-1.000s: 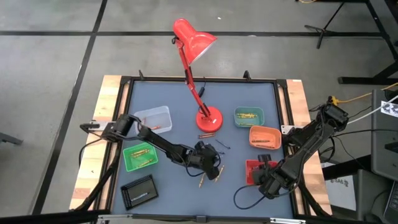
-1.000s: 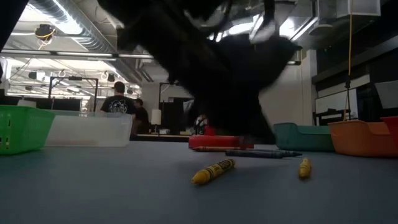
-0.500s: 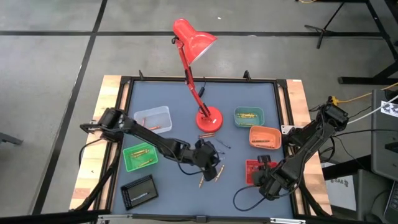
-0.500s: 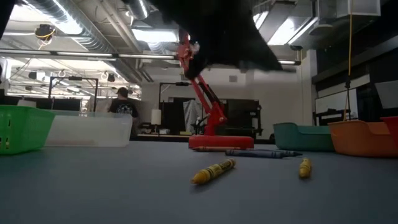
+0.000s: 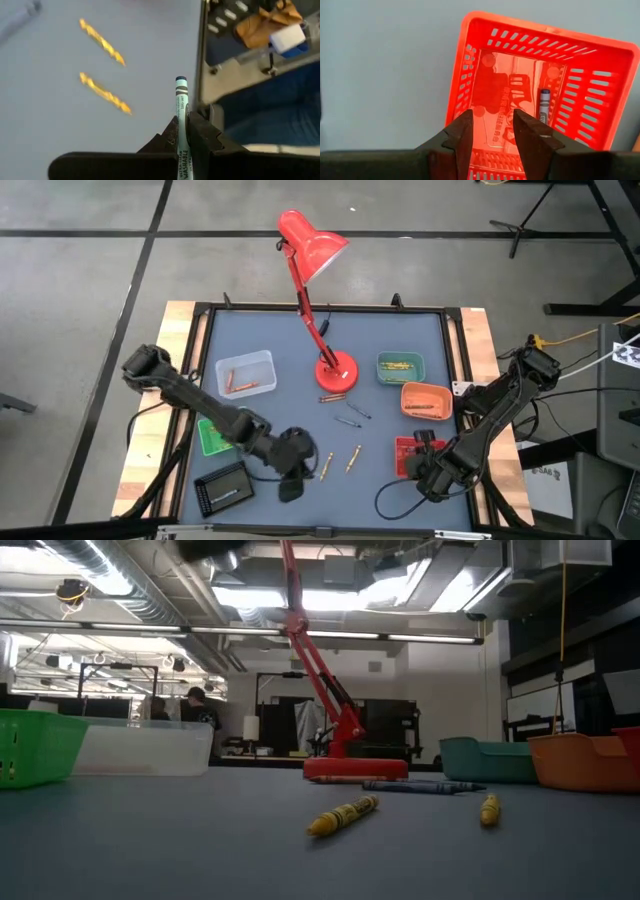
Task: Sort crayons
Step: Put the blue crayon into the black bin
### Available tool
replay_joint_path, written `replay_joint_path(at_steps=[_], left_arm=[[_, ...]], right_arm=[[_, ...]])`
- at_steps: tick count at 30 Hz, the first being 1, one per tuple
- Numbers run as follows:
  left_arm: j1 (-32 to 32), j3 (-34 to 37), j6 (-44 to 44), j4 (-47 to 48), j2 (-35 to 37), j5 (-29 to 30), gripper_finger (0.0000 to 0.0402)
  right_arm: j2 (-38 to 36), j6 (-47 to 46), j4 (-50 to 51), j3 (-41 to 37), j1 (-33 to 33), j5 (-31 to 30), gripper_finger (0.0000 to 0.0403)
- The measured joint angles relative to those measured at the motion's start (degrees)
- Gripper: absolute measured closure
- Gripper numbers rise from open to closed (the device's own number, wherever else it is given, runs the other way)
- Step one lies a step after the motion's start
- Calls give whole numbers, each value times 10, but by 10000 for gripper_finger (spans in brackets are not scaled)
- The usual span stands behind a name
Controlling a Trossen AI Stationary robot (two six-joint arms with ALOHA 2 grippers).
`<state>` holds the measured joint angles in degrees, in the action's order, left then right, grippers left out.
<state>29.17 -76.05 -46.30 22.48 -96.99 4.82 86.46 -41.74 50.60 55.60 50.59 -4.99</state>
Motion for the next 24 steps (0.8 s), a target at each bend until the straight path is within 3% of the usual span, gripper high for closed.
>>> replay_joint_path(at_steps=[18,24], left_arm=[[215,0,-360,237,17,7,396],[265,0,-460,322,16,33,396]], right_arm=[[0,1,-1,0,0,0,265],[0,1,-1,0,0,0,265]])
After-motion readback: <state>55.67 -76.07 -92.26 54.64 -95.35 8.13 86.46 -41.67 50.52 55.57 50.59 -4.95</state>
